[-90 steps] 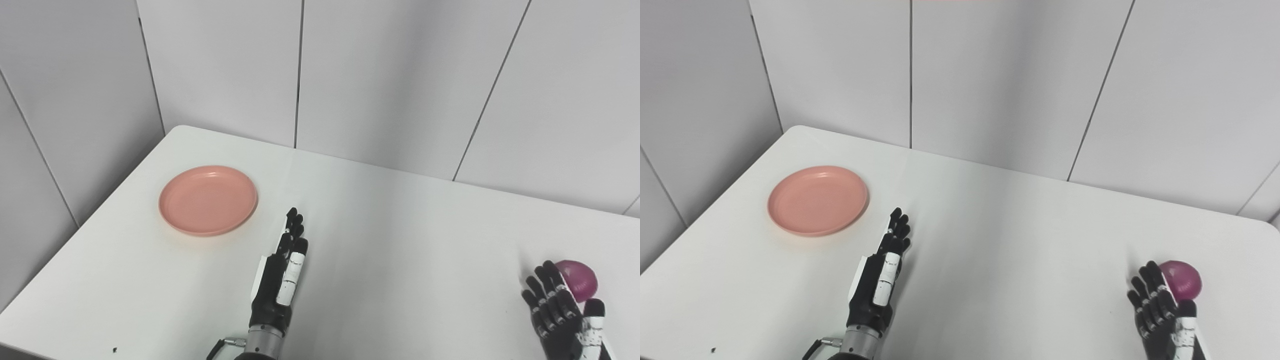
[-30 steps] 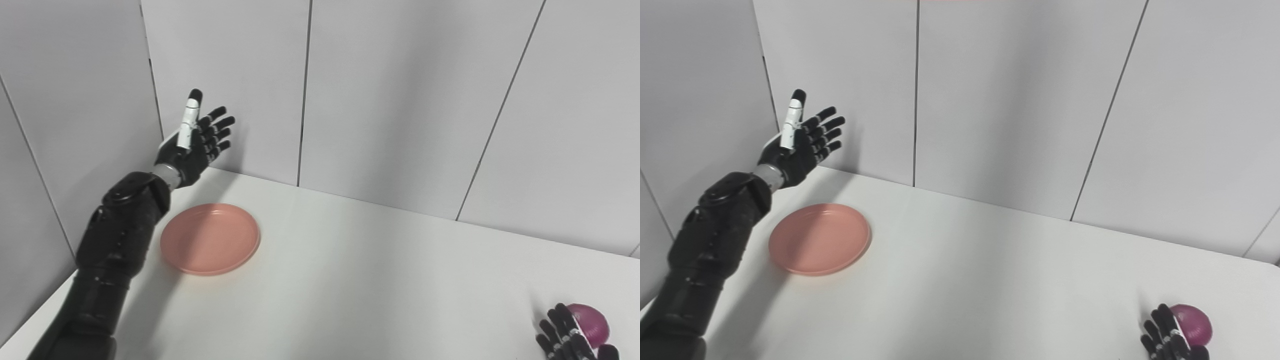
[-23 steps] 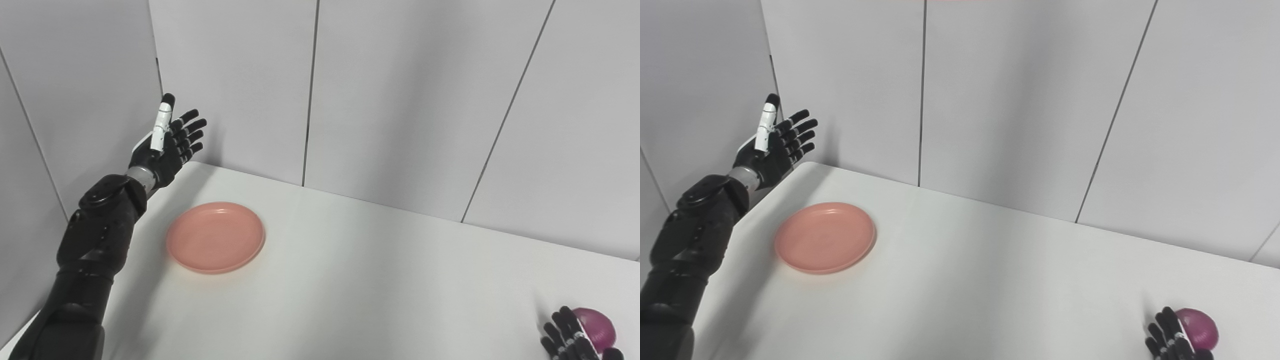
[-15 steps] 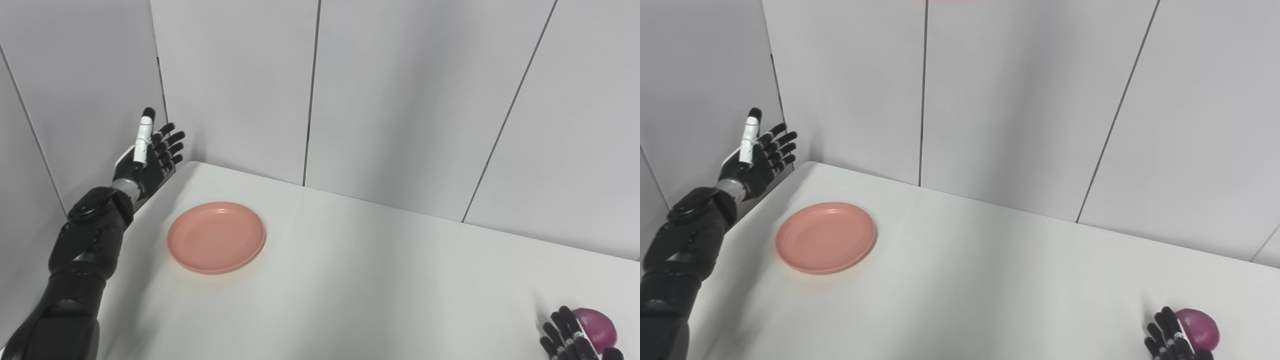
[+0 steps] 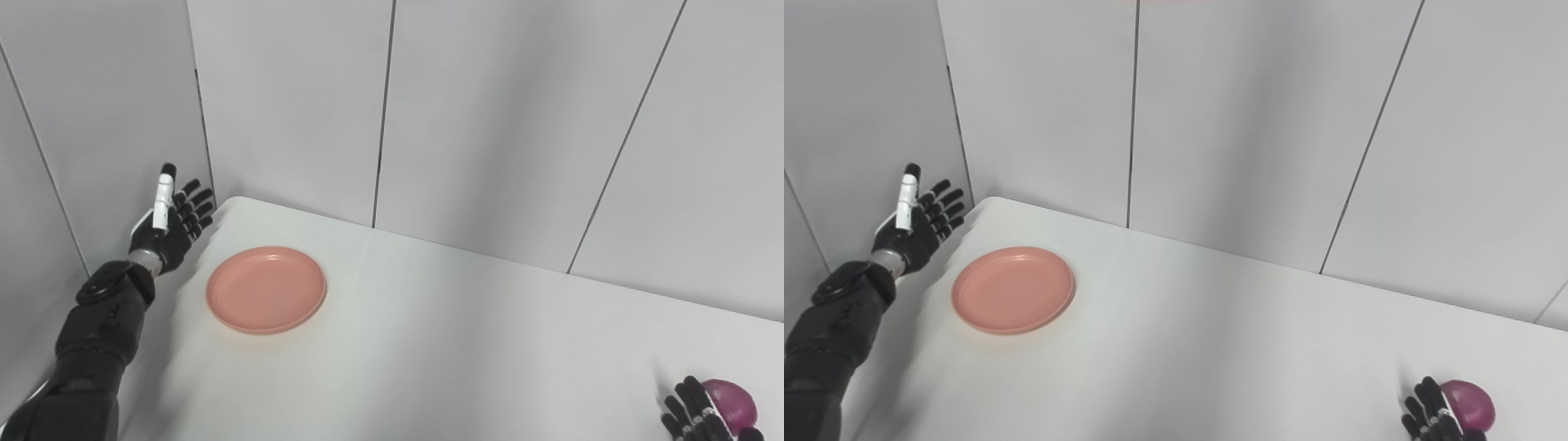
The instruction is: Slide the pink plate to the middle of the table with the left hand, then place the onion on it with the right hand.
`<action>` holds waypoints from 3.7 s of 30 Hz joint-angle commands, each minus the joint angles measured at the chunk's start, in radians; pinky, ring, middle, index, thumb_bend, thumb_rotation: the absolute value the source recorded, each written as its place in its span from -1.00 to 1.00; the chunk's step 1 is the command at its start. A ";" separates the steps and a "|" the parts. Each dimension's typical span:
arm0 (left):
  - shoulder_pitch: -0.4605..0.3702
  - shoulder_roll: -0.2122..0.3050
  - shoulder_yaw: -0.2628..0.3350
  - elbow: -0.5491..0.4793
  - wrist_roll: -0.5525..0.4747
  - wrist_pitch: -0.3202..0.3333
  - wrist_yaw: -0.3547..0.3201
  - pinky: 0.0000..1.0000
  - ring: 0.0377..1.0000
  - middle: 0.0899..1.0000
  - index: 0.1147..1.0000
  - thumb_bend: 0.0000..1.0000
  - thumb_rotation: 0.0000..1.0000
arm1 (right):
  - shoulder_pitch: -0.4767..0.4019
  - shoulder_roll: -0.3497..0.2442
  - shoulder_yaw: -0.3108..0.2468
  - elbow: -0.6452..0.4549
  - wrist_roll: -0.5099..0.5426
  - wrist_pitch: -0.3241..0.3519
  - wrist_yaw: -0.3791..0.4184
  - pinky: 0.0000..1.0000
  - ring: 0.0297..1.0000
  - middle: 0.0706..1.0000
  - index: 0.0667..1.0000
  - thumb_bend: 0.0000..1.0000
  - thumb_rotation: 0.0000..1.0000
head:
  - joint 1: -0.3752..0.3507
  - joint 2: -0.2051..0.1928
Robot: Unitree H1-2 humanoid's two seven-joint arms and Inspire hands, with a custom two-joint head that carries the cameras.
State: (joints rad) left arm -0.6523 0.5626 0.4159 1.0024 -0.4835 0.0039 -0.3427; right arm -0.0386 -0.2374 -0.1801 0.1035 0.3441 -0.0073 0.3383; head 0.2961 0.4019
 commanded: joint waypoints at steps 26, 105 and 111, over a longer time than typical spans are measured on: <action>0.074 -0.081 0.017 -0.015 -0.031 -0.100 -0.118 0.83 0.71 0.64 0.75 0.73 0.83 | 0.091 0.052 0.022 0.039 0.002 0.023 -0.030 1.00 0.88 0.92 0.85 0.83 1.00 | -0.008 0.036; 0.282 -0.549 -0.273 -0.576 0.039 0.271 0.061 1.00 0.88 0.72 0.98 0.66 0.99 | 0.109 0.170 0.142 -0.131 -0.087 0.052 -0.142 1.00 0.92 0.98 0.91 0.81 0.92 | -0.379 0.184; 0.268 -0.529 -0.261 -0.555 0.032 0.280 0.051 1.00 0.91 0.74 0.99 0.65 0.97 | 0.110 0.200 0.158 -0.161 -0.143 0.026 -0.187 1.00 0.88 0.93 0.85 0.87 0.86 | -0.429 0.182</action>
State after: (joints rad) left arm -0.4047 0.0107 0.1469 0.4000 -0.4648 0.2132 -0.3220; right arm 0.0406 -0.0728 -0.0434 -0.0835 0.2062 0.0222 0.1578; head -0.1333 0.5829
